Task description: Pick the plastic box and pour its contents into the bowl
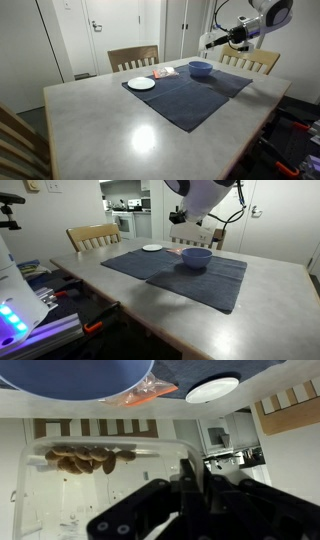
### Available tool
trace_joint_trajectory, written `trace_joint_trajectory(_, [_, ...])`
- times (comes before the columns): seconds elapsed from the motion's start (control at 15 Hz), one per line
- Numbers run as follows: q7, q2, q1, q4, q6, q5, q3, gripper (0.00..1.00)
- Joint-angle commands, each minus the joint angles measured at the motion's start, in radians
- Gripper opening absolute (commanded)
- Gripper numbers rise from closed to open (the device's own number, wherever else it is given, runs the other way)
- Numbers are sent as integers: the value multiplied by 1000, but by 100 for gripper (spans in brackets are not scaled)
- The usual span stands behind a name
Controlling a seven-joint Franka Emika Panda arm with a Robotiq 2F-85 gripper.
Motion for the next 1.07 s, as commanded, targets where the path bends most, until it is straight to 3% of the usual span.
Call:
trace_joint_trajectory(0.0, [28, -1, -10, 5, 11, -26, 9, 2])
trace_joint_trajectory(0.07, [42, -1, -10, 8, 16, -34, 10, 8])
trace_joint_trajectory(0.27, [42, 1, -10, 7, 15, -34, 10, 8])
trace_joint_trajectory(0.33, [42, 1, -10, 7, 15, -34, 10, 2])
trace_joint_trajectory(0.67, [31, 24, -75, 20, -267, -10, 1, 2])
trace_joint_trajectory(1.0, [58, 20, -115, -6, -424, -11, -23, 2])
